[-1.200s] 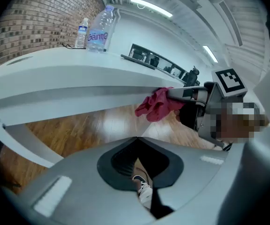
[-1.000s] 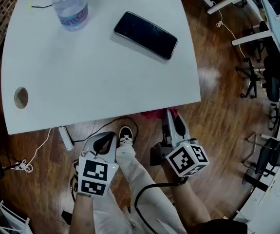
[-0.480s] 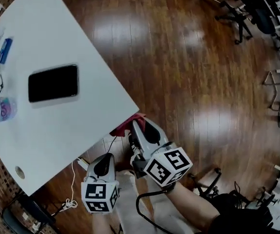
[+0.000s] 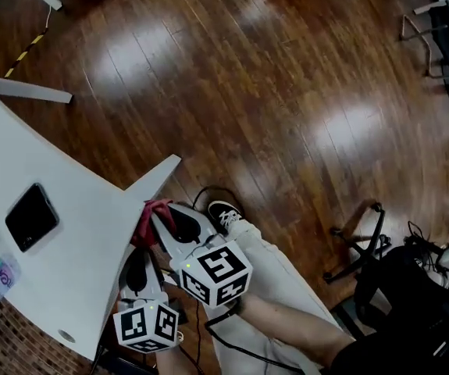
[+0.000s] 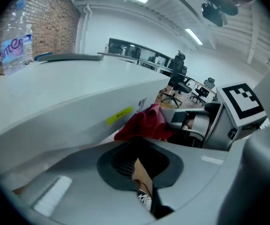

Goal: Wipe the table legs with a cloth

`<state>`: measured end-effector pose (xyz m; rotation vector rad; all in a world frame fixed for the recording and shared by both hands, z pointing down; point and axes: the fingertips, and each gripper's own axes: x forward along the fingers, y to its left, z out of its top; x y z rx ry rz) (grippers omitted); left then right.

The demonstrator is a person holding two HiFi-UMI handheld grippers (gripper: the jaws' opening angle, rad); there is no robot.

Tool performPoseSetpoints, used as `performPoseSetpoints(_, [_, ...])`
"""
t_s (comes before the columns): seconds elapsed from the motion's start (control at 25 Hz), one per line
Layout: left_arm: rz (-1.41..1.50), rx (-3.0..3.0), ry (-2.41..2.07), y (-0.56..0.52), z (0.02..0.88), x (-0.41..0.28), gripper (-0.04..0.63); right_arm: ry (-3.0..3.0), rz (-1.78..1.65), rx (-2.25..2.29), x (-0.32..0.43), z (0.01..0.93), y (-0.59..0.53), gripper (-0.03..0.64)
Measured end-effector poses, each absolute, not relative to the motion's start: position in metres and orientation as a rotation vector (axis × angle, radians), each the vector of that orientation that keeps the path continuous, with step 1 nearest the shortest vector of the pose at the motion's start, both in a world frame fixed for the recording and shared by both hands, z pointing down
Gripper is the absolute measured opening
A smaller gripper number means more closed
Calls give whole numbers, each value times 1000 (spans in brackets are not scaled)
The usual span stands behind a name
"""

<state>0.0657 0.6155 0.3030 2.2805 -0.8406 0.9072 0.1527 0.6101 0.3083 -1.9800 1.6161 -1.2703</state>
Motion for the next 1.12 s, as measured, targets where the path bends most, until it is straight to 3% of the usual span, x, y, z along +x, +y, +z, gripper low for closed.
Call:
performPoseSetpoints(0.48, [1123, 2378, -683, 606, 382, 109, 0, 1284, -1369, -1906, 161, 410, 614, 52])
performPoseSetpoints(0.76, [1158, 2303, -699, 628, 438, 81, 0, 1230, -1394, -1852, 163, 471, 616, 54])
performPoseSetpoints(1.12, [1289, 2170, -749, 653, 553, 55, 0, 1064, -1606, -1746, 166, 621, 619, 52])
